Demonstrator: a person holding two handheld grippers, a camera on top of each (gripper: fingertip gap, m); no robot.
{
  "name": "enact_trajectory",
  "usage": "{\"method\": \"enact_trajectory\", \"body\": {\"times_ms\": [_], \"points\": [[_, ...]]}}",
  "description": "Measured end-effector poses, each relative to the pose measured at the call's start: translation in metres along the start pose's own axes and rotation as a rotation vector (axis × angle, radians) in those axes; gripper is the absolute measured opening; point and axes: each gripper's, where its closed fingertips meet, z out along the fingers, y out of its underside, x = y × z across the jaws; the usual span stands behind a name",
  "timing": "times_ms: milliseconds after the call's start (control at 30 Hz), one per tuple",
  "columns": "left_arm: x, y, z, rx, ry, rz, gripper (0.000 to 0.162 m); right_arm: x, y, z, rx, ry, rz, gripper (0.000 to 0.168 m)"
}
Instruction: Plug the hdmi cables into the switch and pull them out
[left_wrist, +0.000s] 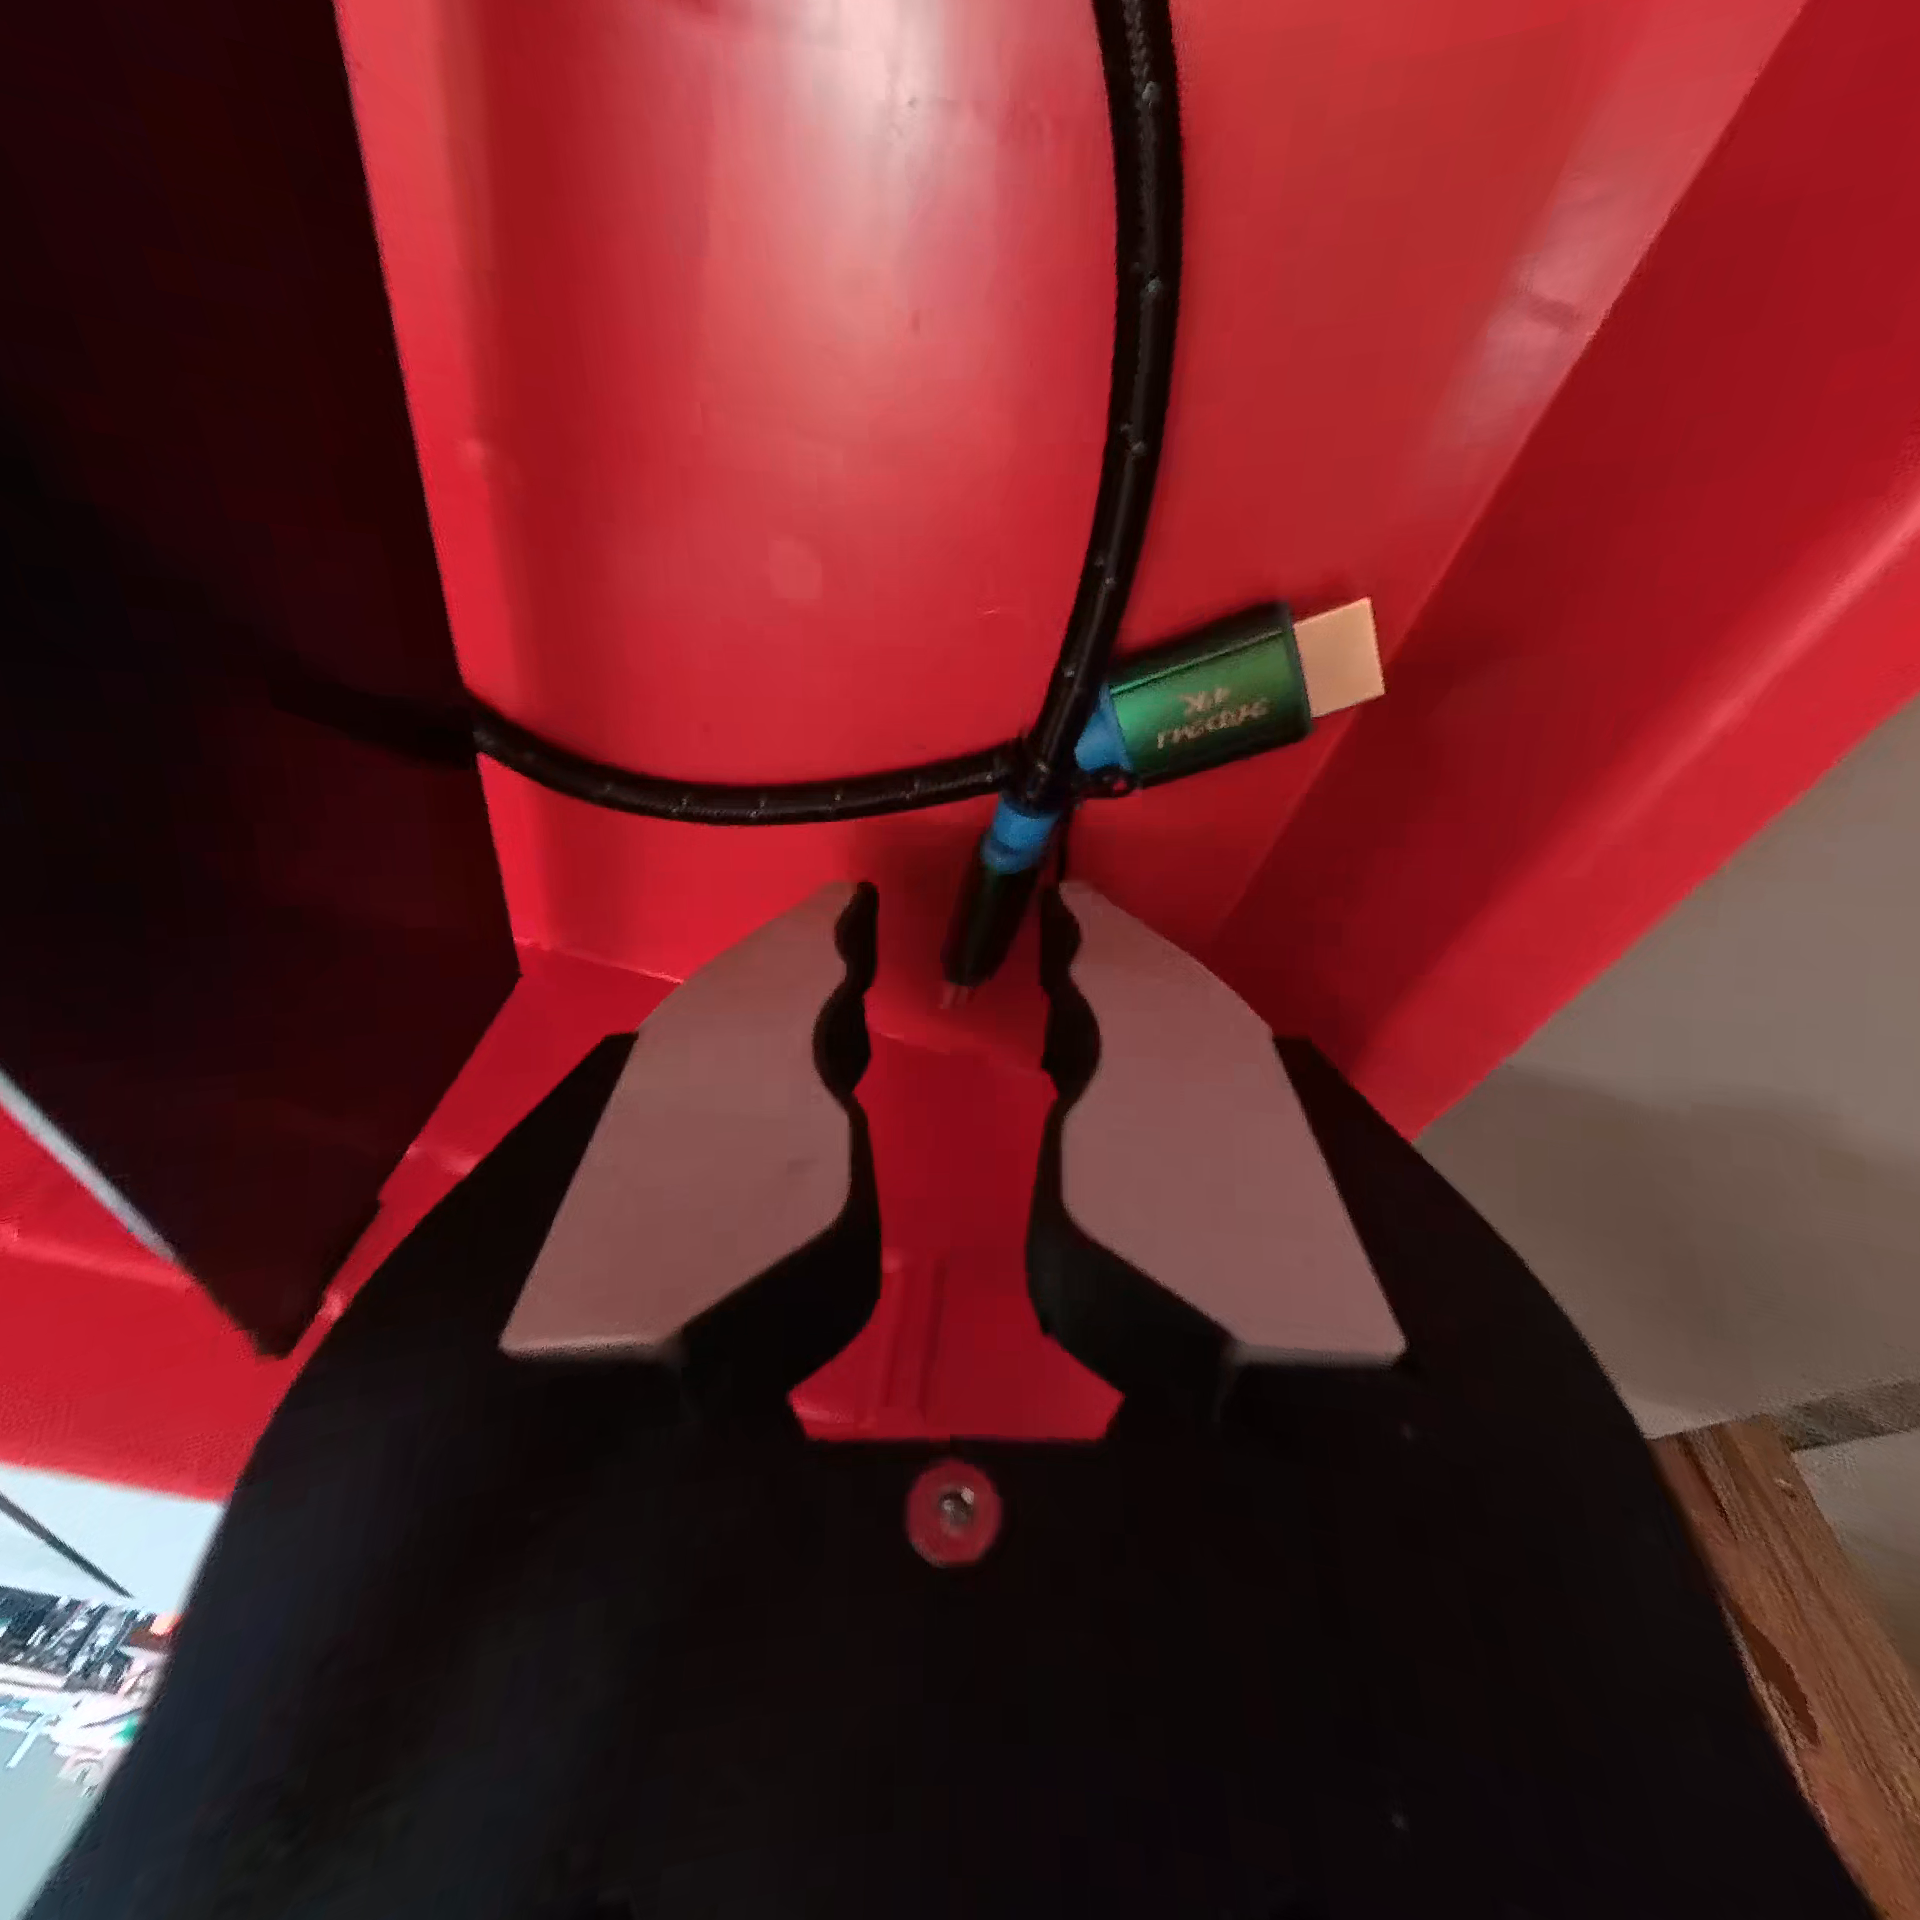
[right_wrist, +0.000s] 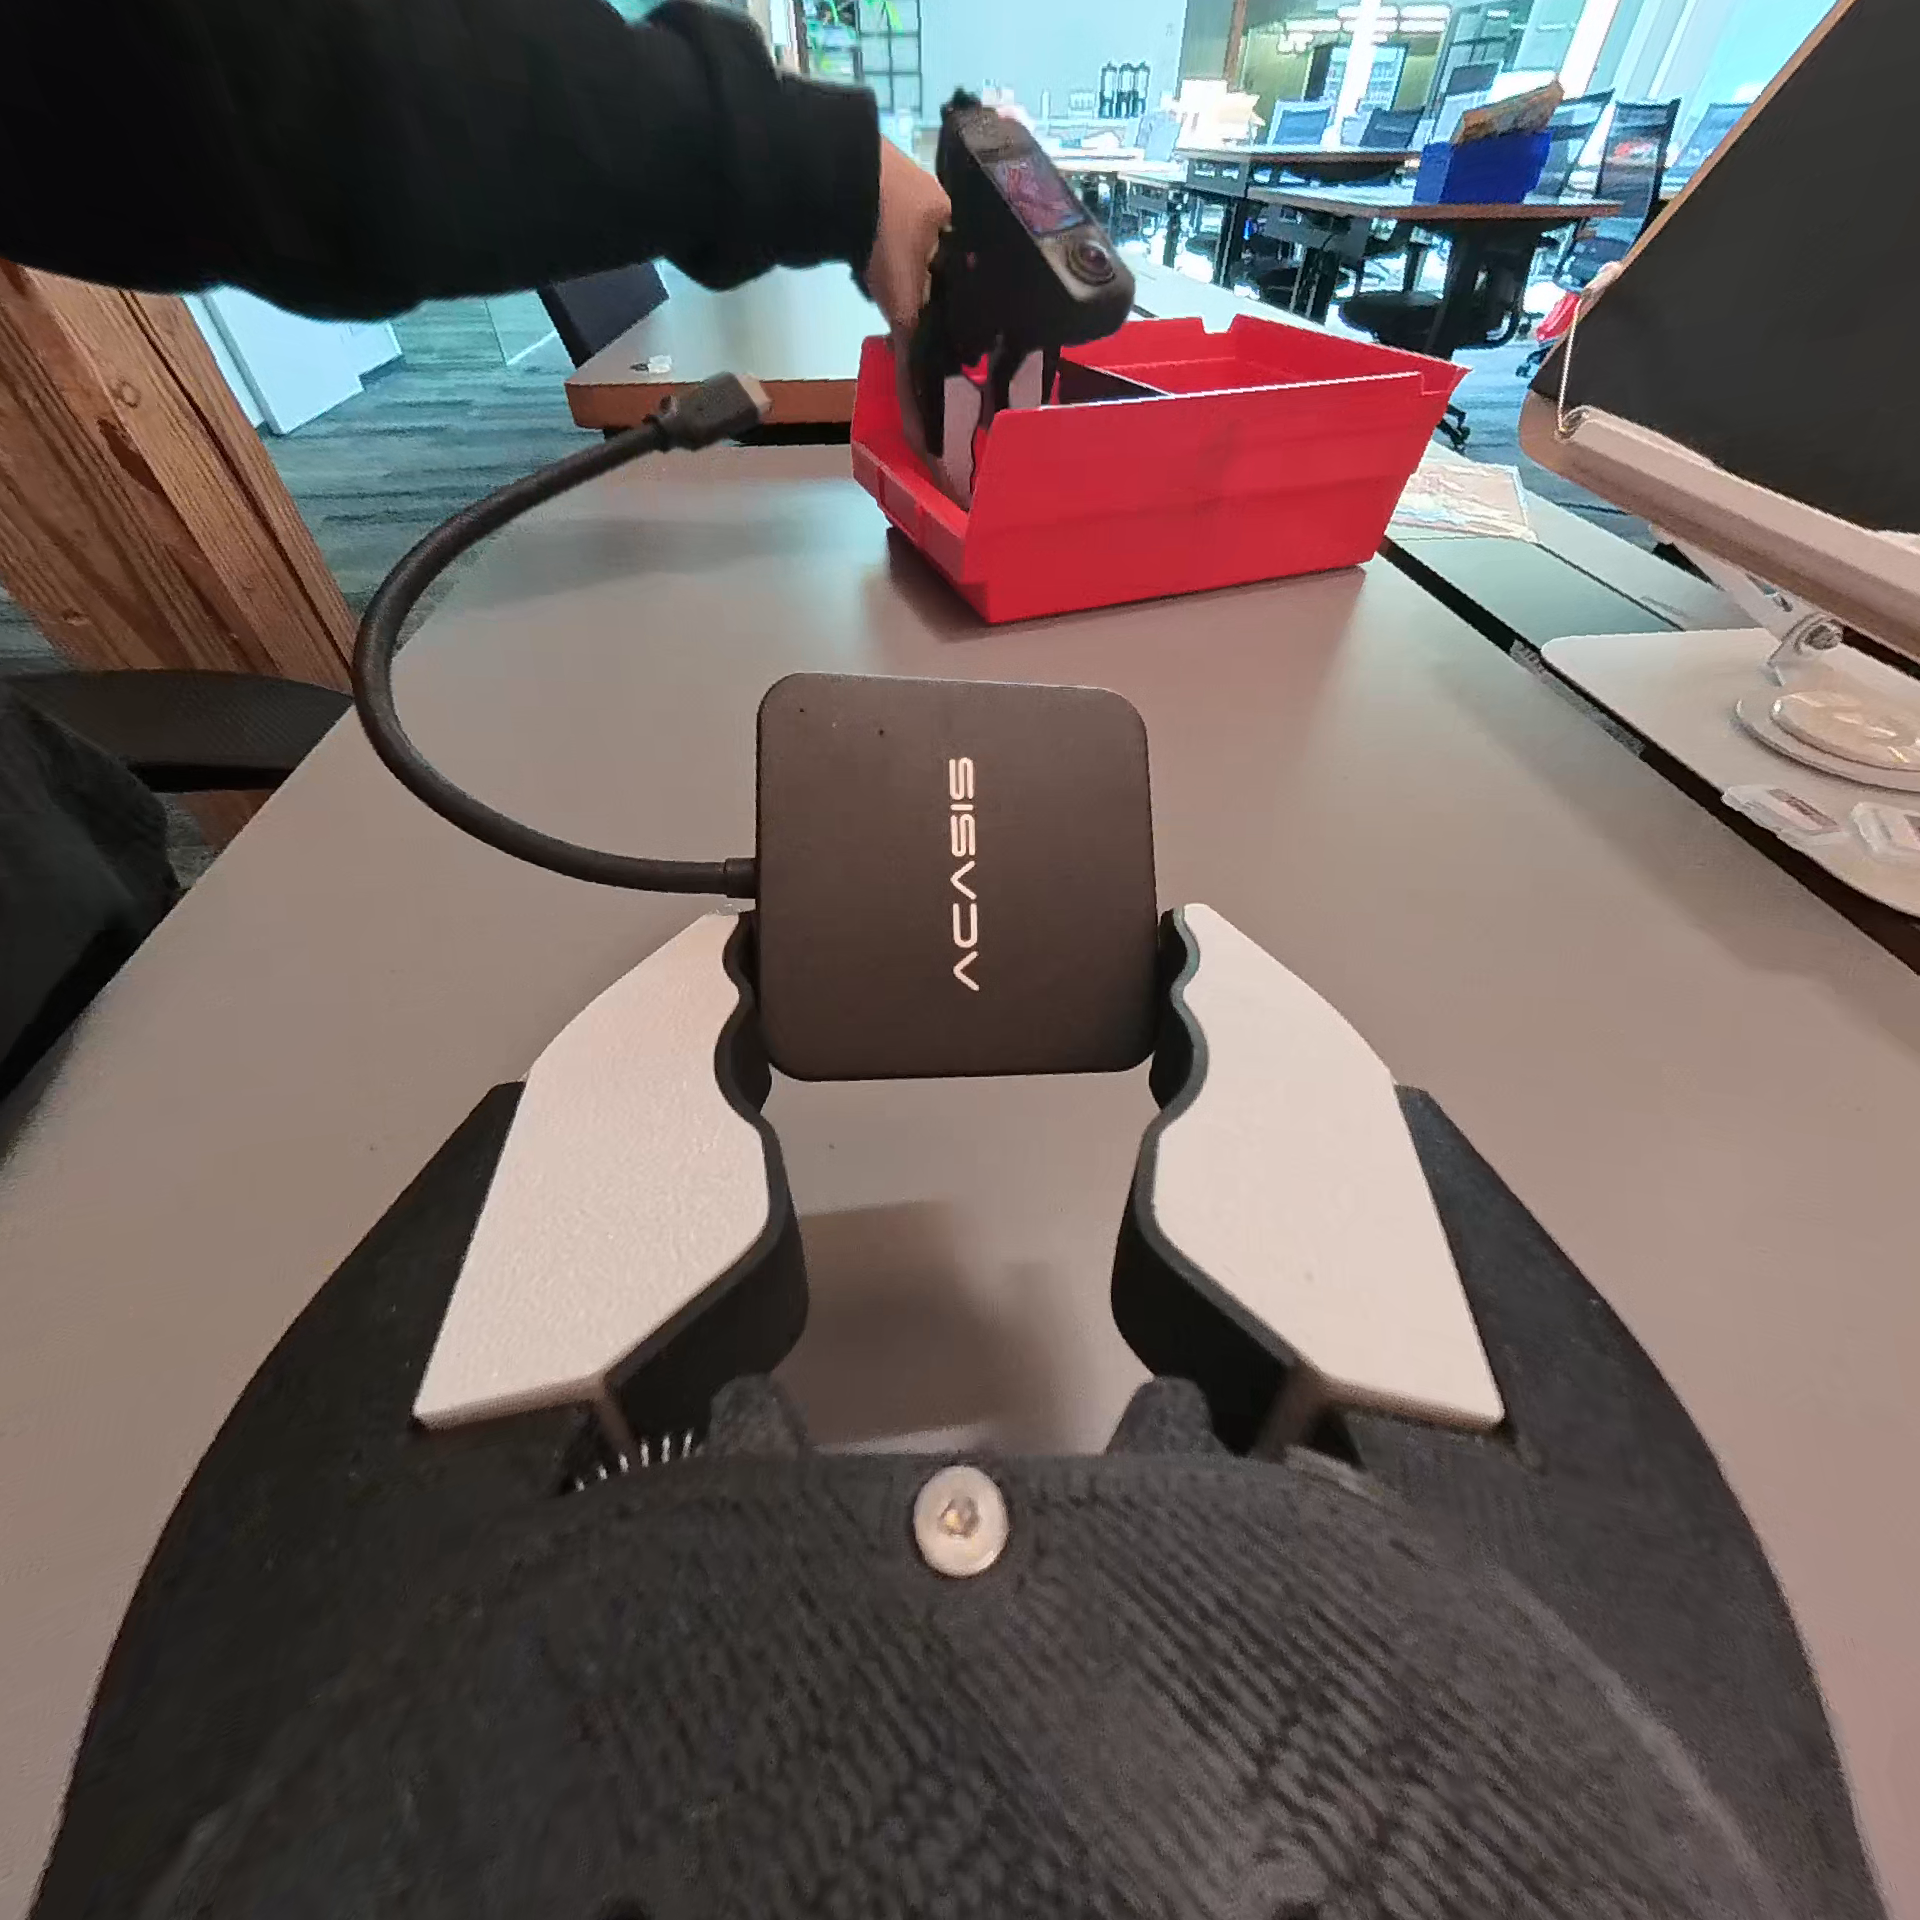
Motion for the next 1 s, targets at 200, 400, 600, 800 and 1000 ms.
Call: {"method": "enact_trajectory", "body": {"times_ms": [200,400,600,800,1000], "points": [[0.025,-0.002,-0.013,0.044,0.165,-0.044,0.012,-0.001,0.001,0.0,-0.003,-0.005,-0.003,0.073],[0.044,-0.009,-0.089,0.28,0.455,-0.168,0.012,-0.003,-0.003,-0.001,0.013,-0.01,-0.004,0.073],[0.082,-0.017,-0.165,0.433,0.677,-0.193,0.012,-0.006,-0.012,-0.006,0.047,-0.011,-0.018,0.073],[0.127,-0.045,-0.192,0.546,0.445,-0.263,0.012,-0.007,-0.028,-0.017,0.135,-0.017,-0.009,0.073],[0.13,-0.049,-0.219,0.881,0.126,-0.556,0.011,-0.011,-0.032,-0.017,0.146,-0.03,-0.019,0.073]]}}
